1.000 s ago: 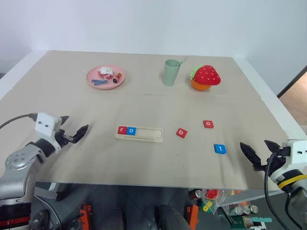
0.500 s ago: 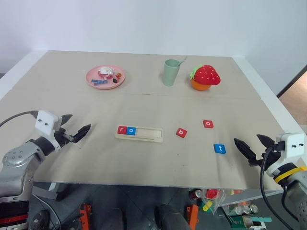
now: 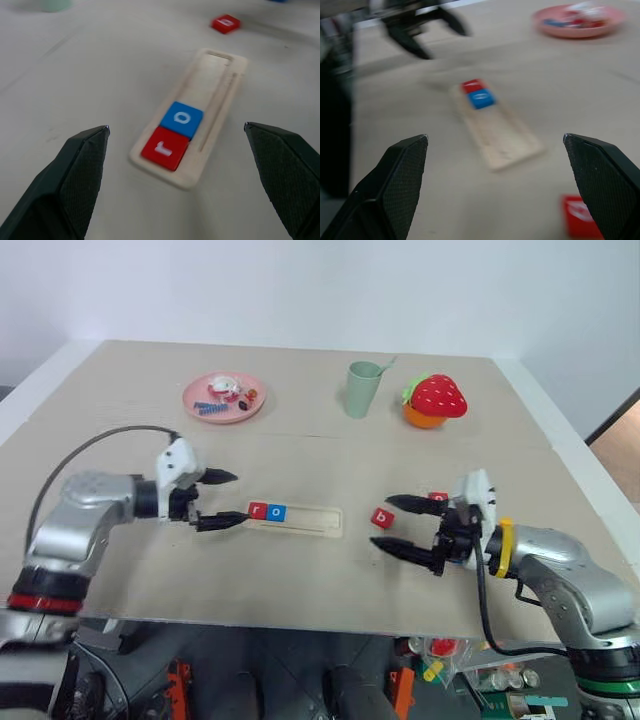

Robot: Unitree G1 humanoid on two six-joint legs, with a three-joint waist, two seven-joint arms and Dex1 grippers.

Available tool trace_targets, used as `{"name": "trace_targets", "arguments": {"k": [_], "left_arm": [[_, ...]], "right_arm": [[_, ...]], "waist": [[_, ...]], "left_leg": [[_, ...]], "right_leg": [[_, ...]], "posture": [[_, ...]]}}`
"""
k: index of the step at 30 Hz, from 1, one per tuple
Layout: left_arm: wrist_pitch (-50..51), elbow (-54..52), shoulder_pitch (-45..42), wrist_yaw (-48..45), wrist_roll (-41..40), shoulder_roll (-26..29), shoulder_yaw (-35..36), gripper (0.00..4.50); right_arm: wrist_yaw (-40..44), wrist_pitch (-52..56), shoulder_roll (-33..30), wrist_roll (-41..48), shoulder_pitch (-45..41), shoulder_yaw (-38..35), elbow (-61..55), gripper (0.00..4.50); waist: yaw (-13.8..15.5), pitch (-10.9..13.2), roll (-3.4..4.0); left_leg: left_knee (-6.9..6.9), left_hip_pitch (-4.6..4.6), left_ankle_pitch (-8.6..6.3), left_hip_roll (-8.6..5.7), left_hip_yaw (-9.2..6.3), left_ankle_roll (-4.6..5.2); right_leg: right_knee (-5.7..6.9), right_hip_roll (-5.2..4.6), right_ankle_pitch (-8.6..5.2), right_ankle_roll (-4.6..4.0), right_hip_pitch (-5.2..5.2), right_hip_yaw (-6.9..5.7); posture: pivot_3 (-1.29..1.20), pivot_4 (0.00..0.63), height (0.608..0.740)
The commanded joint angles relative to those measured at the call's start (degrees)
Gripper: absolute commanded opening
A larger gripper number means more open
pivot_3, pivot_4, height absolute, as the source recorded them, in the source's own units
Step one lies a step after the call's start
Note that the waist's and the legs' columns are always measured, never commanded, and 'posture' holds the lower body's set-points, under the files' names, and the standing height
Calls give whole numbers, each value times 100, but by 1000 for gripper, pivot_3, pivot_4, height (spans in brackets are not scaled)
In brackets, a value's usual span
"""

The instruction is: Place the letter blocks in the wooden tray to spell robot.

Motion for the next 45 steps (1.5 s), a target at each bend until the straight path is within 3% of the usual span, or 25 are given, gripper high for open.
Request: {"name": "trace_targets", "arguments": {"k": [1, 7, 15, 25, 45], "left_arm": [[-637, 996, -1020, -748, 572, -333, -660, 4473], [-1608, 2937, -2433, -1377, 1349, -1082, -1283, 4473], [-2450, 4489, -3264, -1595, 1898, -1714, -1384, 4473], [-2569, 4972, -3489, -1949, 2243, -2042, -1415, 4473], [-2321, 4899, -3018, -1761, 2620, -2135, -1449, 4473]], "right_arm": [[246, -324, 23, -251, -346, 223, 98, 4500], [87, -388, 233, -438, -526, 372, 99, 4500], [-72, -448, 365, -572, -513, 365, 76, 4500], [-135, -515, 405, -704, -425, 395, 43, 4500], [-391, -473, 678, -626, -324, 327, -24, 4500]], "waist": [[5, 1, 1], [39, 5, -5], [2, 8, -7], [3, 8, -7], [0, 8, -8]], "left_leg": [[4, -2, -3, -6, -3, 2], [16, -10, -3, -22, -12, 4], [17, -16, -14, -27, -21, 22], [28, -19, -14, -35, -31, 23], [59, -20, -14, -36, -47, 23]], "right_leg": [[0, -2, -1, -1, 2, -3], [0, -11, 2, -4, 3, -5], [2, -12, 2, -8, -1, -4], [7, -19, 2, -6, 4, -10], [26, -19, 3, -5, 12, -21]], "posture": [[0, 150, 740], [0, 150, 740], [0, 150, 740], [0, 150, 740], [0, 150, 740]]}}
